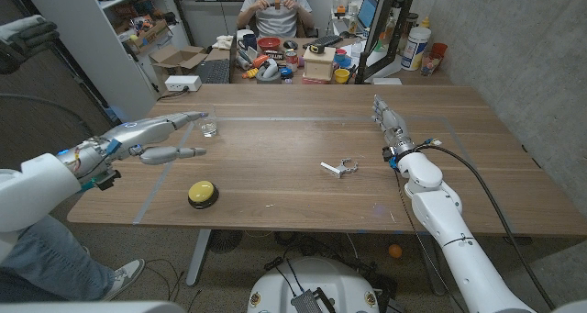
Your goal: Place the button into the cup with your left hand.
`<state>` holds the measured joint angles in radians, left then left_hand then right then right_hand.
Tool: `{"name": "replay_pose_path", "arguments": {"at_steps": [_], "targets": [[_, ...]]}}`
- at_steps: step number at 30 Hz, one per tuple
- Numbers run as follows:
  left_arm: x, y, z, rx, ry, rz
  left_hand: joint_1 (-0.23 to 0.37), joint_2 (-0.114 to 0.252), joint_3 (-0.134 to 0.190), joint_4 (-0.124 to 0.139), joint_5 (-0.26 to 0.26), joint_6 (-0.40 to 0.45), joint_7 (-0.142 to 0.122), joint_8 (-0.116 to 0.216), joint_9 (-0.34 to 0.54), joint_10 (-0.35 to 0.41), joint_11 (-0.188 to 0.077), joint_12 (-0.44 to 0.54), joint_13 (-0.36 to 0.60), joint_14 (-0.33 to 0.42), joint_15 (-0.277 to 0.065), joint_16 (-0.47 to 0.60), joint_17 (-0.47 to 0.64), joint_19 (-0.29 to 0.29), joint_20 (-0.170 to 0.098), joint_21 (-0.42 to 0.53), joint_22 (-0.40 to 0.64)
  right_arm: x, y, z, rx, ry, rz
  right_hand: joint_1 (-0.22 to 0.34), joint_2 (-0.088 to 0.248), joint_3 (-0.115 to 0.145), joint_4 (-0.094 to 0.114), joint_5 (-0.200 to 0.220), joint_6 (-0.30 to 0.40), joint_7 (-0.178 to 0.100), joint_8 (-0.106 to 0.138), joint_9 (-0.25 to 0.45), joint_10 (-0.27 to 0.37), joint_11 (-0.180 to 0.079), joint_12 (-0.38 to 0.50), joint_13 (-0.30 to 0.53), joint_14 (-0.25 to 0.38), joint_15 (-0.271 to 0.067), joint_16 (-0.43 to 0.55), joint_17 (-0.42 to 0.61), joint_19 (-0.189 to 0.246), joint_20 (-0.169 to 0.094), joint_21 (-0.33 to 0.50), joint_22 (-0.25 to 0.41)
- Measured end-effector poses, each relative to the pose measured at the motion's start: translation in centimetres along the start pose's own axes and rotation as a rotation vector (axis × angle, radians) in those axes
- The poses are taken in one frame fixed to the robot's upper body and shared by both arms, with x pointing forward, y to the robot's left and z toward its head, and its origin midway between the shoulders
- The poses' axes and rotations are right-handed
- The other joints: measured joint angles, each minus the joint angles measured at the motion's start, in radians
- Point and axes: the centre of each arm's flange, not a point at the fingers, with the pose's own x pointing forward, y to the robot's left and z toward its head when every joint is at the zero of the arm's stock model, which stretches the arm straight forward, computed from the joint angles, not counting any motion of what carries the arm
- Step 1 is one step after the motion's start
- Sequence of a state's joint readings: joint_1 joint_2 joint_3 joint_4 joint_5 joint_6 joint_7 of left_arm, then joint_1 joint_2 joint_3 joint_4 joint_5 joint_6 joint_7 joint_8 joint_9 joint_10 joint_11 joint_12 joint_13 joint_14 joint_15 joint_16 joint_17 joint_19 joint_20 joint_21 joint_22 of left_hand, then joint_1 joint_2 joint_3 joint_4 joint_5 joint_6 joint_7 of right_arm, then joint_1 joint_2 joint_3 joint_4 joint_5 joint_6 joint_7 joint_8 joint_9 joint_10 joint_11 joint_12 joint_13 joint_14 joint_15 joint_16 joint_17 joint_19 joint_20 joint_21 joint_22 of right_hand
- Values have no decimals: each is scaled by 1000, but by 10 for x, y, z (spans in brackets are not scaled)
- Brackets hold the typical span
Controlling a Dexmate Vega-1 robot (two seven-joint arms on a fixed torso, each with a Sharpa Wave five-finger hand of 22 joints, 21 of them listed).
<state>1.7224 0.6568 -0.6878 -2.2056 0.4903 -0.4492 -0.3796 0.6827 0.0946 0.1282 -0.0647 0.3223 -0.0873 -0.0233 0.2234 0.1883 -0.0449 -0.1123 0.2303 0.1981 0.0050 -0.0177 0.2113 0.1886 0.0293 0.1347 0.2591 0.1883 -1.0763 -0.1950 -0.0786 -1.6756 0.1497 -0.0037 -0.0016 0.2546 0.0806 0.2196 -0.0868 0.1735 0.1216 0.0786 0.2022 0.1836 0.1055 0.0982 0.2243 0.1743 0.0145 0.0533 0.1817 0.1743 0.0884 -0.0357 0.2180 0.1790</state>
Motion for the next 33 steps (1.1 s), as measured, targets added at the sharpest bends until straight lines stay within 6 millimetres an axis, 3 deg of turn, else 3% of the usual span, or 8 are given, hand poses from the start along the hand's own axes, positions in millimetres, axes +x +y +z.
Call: {"name": "replay_pose_path", "arguments": {"at_steps": [3,6,10,14,22,28,33], "targets": [[-4,0,-1,-4,11,6,24,-3,4,-15,4,4,-4,0,0,1,-1,0,0,4,-1,0,0,29,22,7,-1,0,0,0,-1,2,-2,0,0,0,0,0,4,-4,0,0,0,0,0,0,0,0,0,0,0,0,0,0],[-6,-8,-2,98,31,-24,36,-5,7,-25,8,7,-7,0,0,5,-5,0,0,9,-5,0,0,55,44,15,-2,-1,1,-2,-1,8,-1,0,0,0,0,0,4,-4,0,0,0,0,0,0,0,0,0,4,0,0,0,0],[-8,-15,-2,145,43,-33,60,-16,10,-40,15,11,-11,0,0,11,-11,0,0,24,-1,0,0,99,58,26,-1,-1,1,-3,-1,10,0,-4,-4,0,0,0,4,-4,0,0,0,0,0,0,0,0,0,5,6,6,0,0],[-7,-21,-1,128,43,-37,76,-24,8,-51,19,14,-15,0,5,11,-11,0,4,36,3,0,1,146,64,41,0,-1,1,-3,-2,11,1,-4,-4,0,0,0,4,-4,0,0,0,0,0,0,0,0,0,5,6,6,0,0],[-2,-40,-3,158,66,-60,89,-37,0,-60,19,39,-51,0,6,29,-7,0,5,76,15,4,6,261,73,75,0,0,3,-8,0,22,7,-4,-4,0,0,0,7,-7,0,0,0,0,0,0,6,6,0,5,2,9,-4,0],[4,-51,-3,131,76,-70,91,-55,-10,-58,19,110,-66,21,5,73,-13,8,8,125,17,15,9,351,76,92,-2,0,3,-10,4,25,10,-4,-4,0,0,0,7,-7,0,0,0,0,0,0,6,6,0,5,2,9,-4,0],[7,-58,-5,132,100,-82,90,-62,-15,-54,19,170,-70,43,10,113,-21,19,10,150,21,15,14,392,81,97,-7,0,0,-10,6,22,5,-4,-4,0,0,0,7,-7,0,0,0,0,0,0,6,6,0,5,2,9,-4,0]]}}
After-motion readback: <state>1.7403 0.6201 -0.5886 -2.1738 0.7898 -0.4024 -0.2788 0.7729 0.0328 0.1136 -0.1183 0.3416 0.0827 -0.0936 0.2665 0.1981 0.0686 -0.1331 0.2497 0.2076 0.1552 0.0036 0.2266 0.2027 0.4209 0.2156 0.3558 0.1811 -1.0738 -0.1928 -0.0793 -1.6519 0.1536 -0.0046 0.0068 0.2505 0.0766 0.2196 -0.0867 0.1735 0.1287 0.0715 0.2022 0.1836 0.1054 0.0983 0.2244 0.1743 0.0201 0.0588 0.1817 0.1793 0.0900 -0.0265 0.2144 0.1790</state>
